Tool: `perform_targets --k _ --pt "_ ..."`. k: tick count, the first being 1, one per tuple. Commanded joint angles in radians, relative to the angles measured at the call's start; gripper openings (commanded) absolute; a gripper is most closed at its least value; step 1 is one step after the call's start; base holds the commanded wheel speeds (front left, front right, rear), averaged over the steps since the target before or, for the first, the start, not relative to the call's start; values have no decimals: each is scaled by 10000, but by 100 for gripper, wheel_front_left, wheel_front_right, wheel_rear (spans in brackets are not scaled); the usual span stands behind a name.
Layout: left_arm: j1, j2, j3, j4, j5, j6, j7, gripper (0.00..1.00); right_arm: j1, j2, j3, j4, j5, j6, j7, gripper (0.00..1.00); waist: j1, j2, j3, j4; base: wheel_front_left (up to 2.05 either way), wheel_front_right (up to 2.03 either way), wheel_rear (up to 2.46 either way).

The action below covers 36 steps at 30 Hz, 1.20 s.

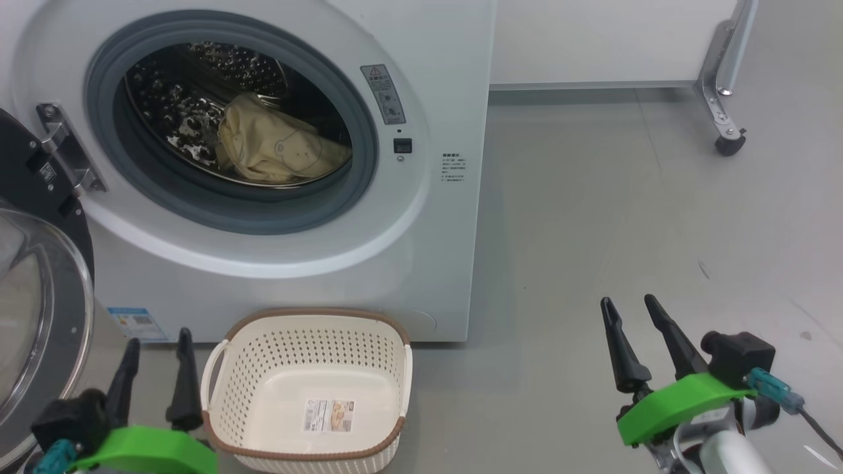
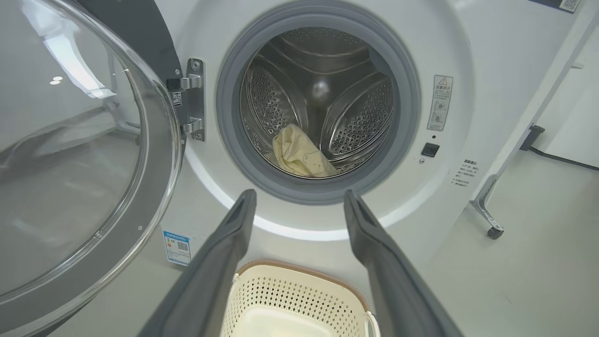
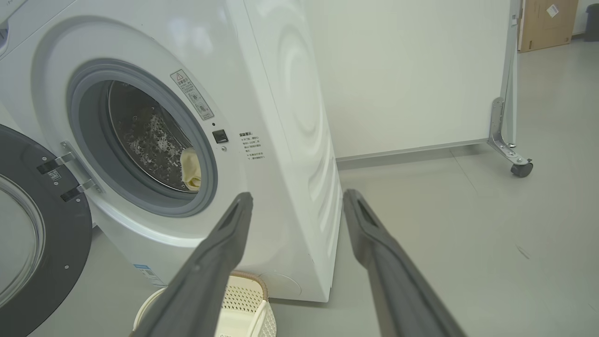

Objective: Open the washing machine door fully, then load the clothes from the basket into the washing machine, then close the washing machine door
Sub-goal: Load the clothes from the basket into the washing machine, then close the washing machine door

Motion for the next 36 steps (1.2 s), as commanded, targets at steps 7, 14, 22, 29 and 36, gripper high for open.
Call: perform_targets --k 7,14,22,29,36 --pt "206 -410 1011 -421 991 -324 -96 100 -125 -16 75 -420 -205 2 -97 100 2 -1 -104 -45 0 0 0" --pt "678 -1130 1625 -499 1811 -1056 -97 100 -61 -16 118 -464 -152 2 -97 100 2 -1 -83 -194 0 0 0" --pt "710 -1867 2106 -202 2251 -1631 -97 100 -84 -16 15 -520 -101 2 -97 100 2 -1 -46 -307 0 0 0" --pt "593 -2172 2367 -29 2542 -1846 -97 100 -122 -16 56 -487 -251 2 -97 100 2 -1 8 -336 0 0 0" --pt "478 -2322 2513 97 2480 -1902 -97 100 -204 -16 50 -435 -282 2 -97 100 2 -1 34 -328 0 0 0"
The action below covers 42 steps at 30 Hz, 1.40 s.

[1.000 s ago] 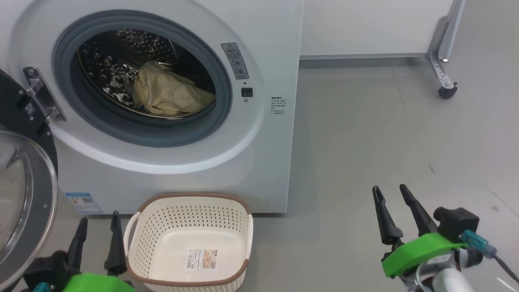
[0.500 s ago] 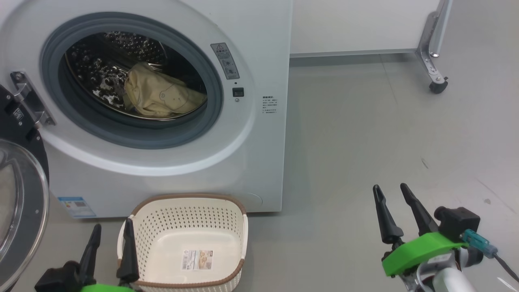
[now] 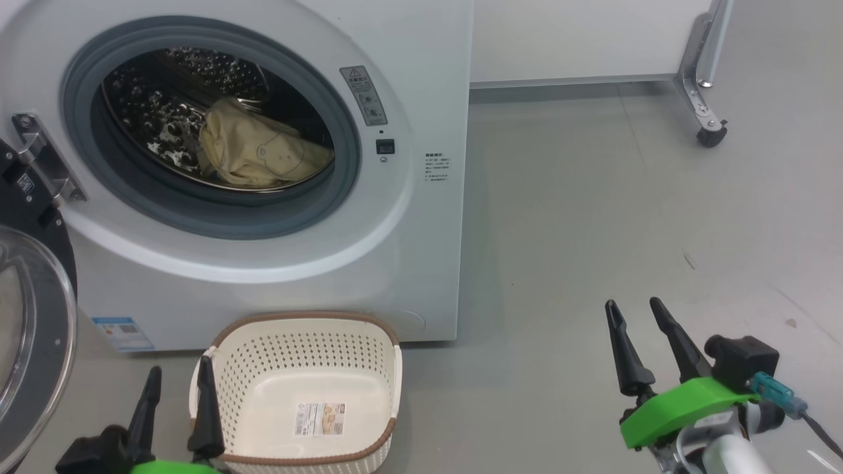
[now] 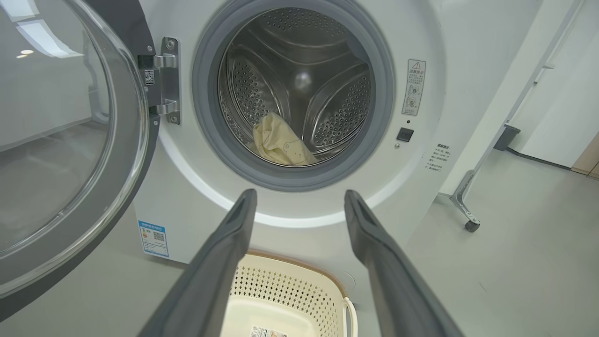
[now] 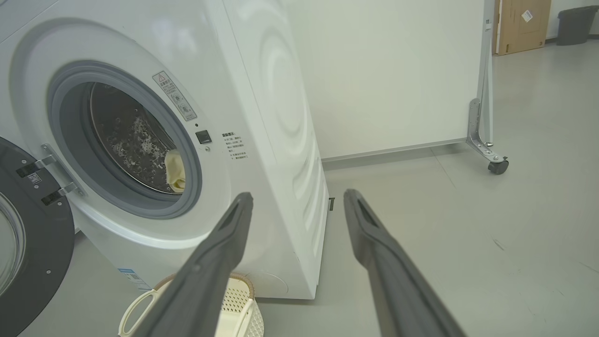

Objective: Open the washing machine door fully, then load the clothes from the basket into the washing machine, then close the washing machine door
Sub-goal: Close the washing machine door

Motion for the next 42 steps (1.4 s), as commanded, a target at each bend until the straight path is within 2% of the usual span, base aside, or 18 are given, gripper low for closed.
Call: perform_targets --k 1,17,25,37,42 --pt "-566 -8 478 -239 -33 -58 -97 100 -394 -16 200 -284 -94 2 -97 100 0 -1 1 0 0 0 0" --pt "-660 135 339 -227 -228 -67 -97 100 -504 -16 252 -283 -69 2 -97 100 0 -1 86 -27 0 0 0" --pt "-687 174 220 -180 -661 -68 -97 100 -514 -16 240 -281 -79 2 -97 100 0 -1 121 -32 -21 21 0" --pt "-745 264 125 -231 -829 -68 -97 100 -539 -16 280 -303 -57 2 -97 100 0 -1 215 -47 -148 148 0" --pt "-781 204 444 -276 -760 -69 -97 100 -532 -16 281 -306 -59 2 -97 100 0 -1 277 -44 -213 213 0"
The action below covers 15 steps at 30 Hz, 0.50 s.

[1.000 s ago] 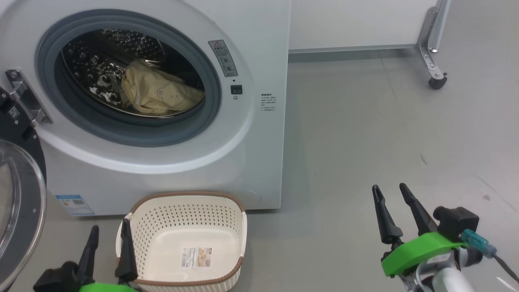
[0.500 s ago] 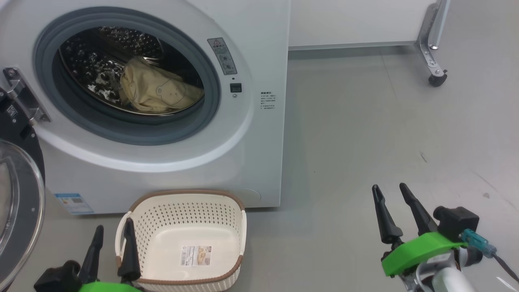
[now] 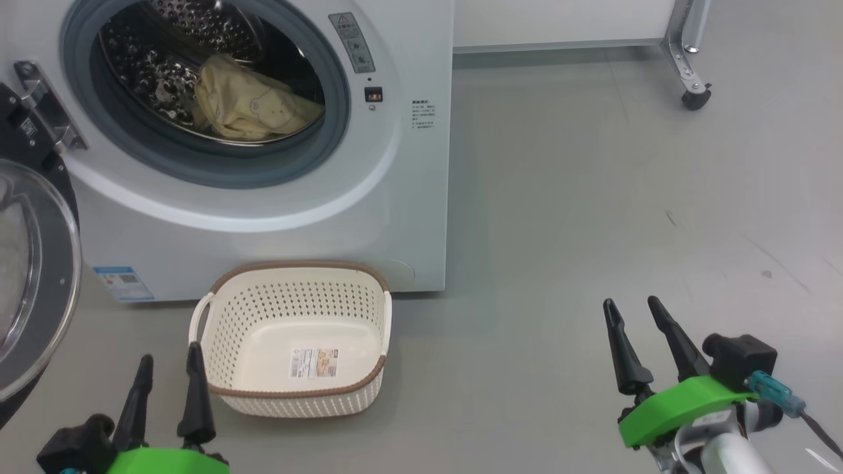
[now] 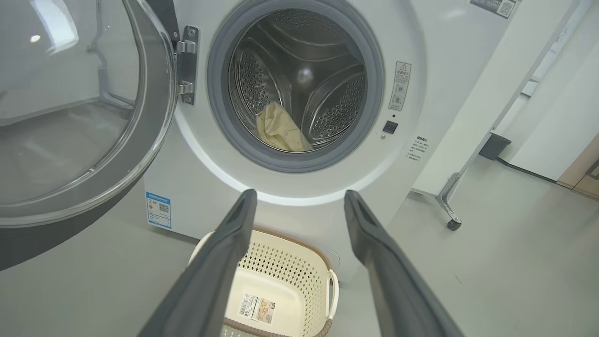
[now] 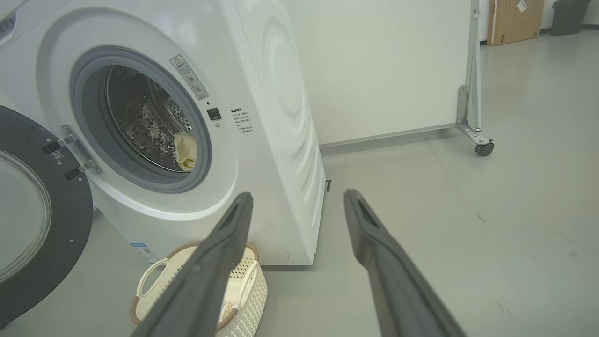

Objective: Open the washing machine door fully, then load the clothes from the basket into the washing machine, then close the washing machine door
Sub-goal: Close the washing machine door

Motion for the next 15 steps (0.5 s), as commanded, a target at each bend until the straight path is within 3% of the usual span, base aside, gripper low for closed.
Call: perform_targets --k 1,8,15 --pt "-502 90 515 -417 -2 -65 -97 100 -491 -20 223 -319 -66 2 -97 100 0 0 15 2 -203 203 0" --pt "-479 12 628 -473 248 -65 -97 100 -511 -20 223 -272 -73 2 -97 100 0 0 50 25 -149 149 0" --pt "-469 -30 626 -488 339 -65 -97 100 -527 -20 267 -232 -87 2 -97 100 0 0 65 48 -54 54 0"
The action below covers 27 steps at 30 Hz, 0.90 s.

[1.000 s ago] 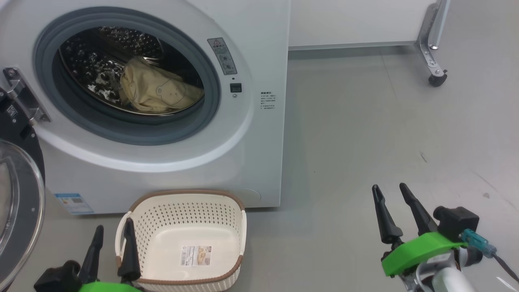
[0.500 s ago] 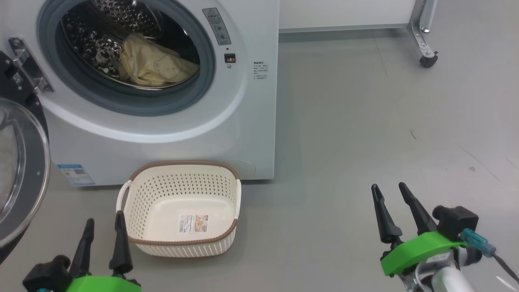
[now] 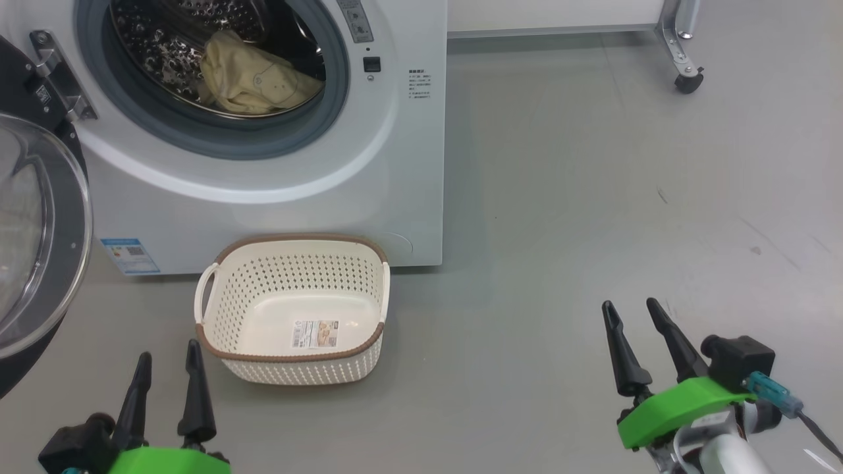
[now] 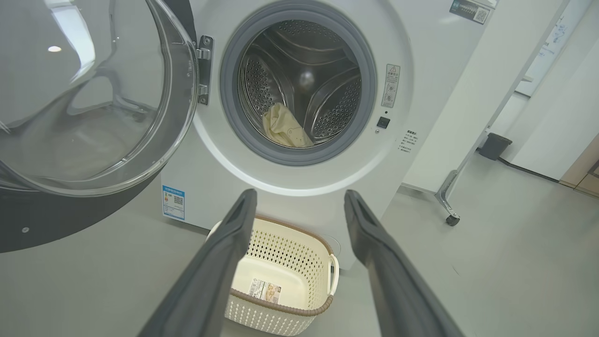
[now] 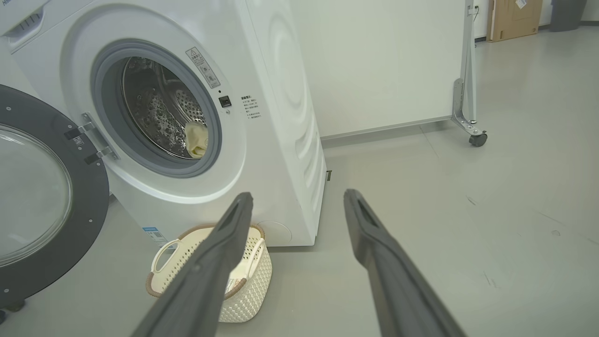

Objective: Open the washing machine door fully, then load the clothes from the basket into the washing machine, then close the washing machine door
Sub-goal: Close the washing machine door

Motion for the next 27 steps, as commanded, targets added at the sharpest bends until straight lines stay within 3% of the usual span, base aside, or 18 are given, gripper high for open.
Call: perform_targets --k 1,27 --pt "-485 73 382 -347 73 -65 -97 100 -530 -20 232 -293 -89 2 -97 100 0 0 2 7 0 0 0" --pt "-405 35 188 -260 105 -65 -97 100 -512 -20 295 -215 -99 2 -97 100 0 0 -94 40 0 0 0"
